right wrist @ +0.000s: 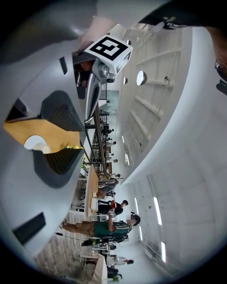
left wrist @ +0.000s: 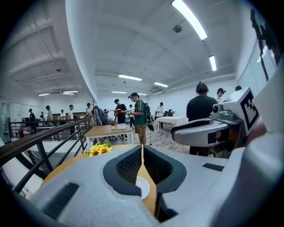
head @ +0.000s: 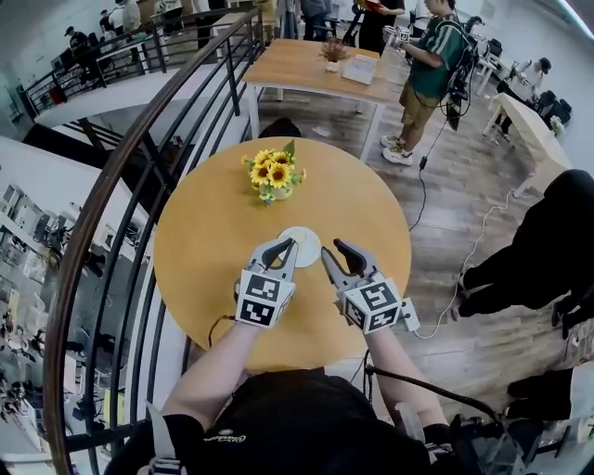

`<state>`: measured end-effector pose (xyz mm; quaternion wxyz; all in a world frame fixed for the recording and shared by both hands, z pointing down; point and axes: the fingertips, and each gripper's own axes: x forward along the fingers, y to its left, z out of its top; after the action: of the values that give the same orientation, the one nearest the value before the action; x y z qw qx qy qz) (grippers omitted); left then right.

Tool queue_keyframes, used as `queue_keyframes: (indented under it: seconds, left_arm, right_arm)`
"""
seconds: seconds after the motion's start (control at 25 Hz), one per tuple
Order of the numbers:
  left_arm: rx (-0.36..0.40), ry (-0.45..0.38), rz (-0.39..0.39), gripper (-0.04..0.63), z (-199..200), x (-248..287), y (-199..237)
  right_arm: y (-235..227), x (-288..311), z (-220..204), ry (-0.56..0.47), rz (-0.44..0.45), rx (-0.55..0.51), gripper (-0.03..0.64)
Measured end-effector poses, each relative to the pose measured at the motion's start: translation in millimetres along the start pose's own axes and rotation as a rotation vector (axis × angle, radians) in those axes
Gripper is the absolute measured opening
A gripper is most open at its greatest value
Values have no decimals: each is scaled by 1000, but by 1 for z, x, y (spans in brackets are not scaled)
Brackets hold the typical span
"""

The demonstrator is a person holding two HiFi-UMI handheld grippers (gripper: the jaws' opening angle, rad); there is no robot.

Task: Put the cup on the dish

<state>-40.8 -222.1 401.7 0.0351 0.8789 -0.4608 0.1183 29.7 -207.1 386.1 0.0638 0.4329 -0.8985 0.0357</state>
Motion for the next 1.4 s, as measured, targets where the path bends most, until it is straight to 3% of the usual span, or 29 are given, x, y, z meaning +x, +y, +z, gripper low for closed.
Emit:
queue_keyframes:
  seconds: [0.32,1.4]
  left_arm:
    - [11,-29,-6,18,24,-2,0]
    - [6,-13,-8,20,22,6,-1]
  right_arm:
    - [5,2,13,1,30,-21,77]
    - [0,-1,17,11,42,-21,77]
